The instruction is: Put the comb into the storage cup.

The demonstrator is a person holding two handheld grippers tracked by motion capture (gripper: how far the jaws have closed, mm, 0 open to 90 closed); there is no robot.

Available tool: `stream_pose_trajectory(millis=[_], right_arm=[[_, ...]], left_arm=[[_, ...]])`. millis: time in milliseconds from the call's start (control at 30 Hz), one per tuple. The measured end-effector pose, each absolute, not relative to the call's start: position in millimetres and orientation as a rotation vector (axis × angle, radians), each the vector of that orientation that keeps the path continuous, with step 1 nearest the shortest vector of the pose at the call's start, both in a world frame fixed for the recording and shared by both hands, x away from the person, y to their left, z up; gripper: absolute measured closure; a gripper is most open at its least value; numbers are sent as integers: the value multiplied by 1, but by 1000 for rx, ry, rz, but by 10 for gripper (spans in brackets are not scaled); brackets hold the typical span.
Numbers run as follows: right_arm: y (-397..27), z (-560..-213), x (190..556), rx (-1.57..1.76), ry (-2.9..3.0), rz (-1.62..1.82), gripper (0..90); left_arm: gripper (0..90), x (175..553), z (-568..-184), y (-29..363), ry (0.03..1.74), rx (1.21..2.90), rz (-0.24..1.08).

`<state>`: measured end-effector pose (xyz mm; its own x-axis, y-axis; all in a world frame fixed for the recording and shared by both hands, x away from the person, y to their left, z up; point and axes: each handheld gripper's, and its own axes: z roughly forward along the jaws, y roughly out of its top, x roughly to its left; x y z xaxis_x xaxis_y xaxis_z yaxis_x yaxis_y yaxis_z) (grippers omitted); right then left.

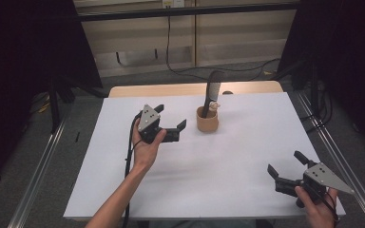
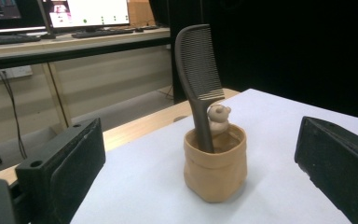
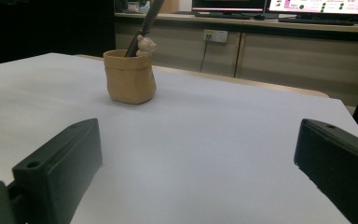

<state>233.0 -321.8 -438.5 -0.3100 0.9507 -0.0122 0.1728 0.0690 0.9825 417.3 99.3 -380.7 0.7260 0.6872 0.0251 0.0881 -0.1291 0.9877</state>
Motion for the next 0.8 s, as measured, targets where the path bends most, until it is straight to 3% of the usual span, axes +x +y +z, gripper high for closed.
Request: stream_pose_trajectory(millis=[800], right_arm=[[-321, -438, 233, 1147, 1592, 1310, 2]], left_arm=[[20, 401, -390, 144, 714, 1585, 617]])
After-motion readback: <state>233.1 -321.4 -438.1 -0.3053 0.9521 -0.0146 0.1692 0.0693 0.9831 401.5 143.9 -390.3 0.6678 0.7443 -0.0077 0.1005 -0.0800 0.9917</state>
